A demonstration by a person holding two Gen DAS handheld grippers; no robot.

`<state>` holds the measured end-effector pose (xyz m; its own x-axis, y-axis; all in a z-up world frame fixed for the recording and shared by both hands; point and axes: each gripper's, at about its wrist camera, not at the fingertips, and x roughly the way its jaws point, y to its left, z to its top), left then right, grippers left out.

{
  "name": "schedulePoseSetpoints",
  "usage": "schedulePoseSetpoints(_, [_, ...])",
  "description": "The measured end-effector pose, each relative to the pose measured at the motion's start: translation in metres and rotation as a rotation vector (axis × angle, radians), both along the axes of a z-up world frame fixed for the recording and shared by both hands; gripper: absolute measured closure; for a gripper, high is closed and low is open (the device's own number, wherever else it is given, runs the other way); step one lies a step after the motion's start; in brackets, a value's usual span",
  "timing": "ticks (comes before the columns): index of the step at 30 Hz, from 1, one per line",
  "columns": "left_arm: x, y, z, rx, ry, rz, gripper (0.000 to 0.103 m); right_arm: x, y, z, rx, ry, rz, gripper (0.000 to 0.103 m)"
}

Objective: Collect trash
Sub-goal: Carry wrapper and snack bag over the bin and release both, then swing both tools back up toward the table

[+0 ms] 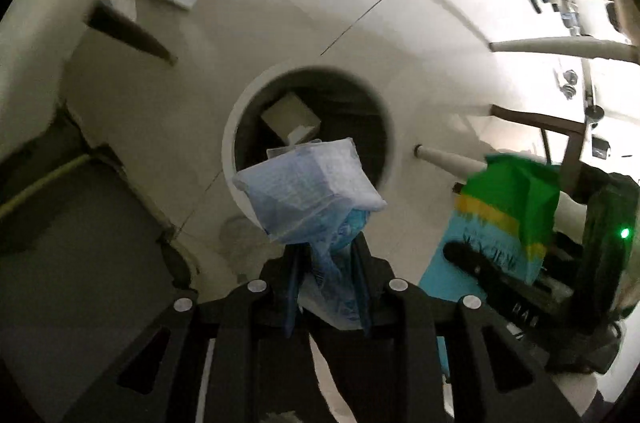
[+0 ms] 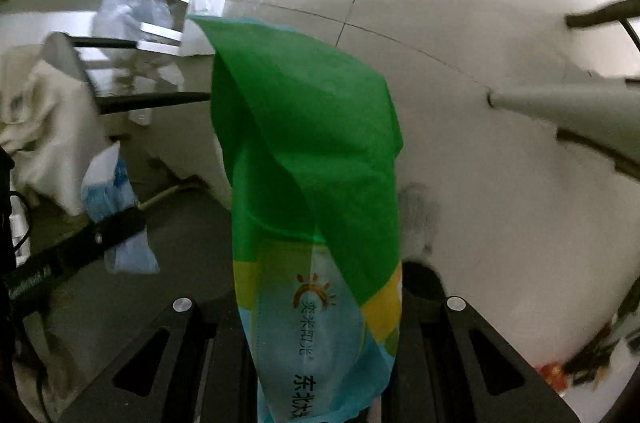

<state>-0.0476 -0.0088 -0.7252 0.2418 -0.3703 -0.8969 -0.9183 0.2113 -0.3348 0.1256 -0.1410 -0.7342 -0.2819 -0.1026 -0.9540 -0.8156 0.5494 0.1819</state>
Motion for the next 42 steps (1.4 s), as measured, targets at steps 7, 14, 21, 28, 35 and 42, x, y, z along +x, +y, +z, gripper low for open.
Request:
schedulePoseSetpoints(7, [0.003,0.005,-0.070,-0.003,0.023,0.032,0.019,0.016,0.012,-0.083,-0.031,0.041,0.042,0.081])
schedulePoseSetpoints(14, [-0.030,0.007,-0.060,0.107,0.108,0.057,0.006,0.020,0.010,-0.090,-0.025,0.039,0.070,0.017])
schedulePoseSetpoints(21, [-0.038,-0.004,-0.030,0.271,0.219,0.009,0.006,-0.001,0.019,-0.057,-0.011,-0.120,0.151,0.001])
schedulePoseSetpoints(28, [-0.039,-0.022,-0.010,0.283,0.230,-0.035,0.006,-0.017,0.012,-0.022,-0.008,-0.251,0.210,0.001])
schedulePoseSetpoints(35, [-0.036,-0.039,0.023,0.291,0.231,-0.036,0.006,-0.022,0.001,0.008,-0.017,-0.280,0.198,0.001])
schedulePoseSetpoints(42, [-0.038,-0.052,0.070,0.303,0.222,-0.031,0.006,-0.031,-0.011,0.059,-0.001,-0.281,0.192,0.001])
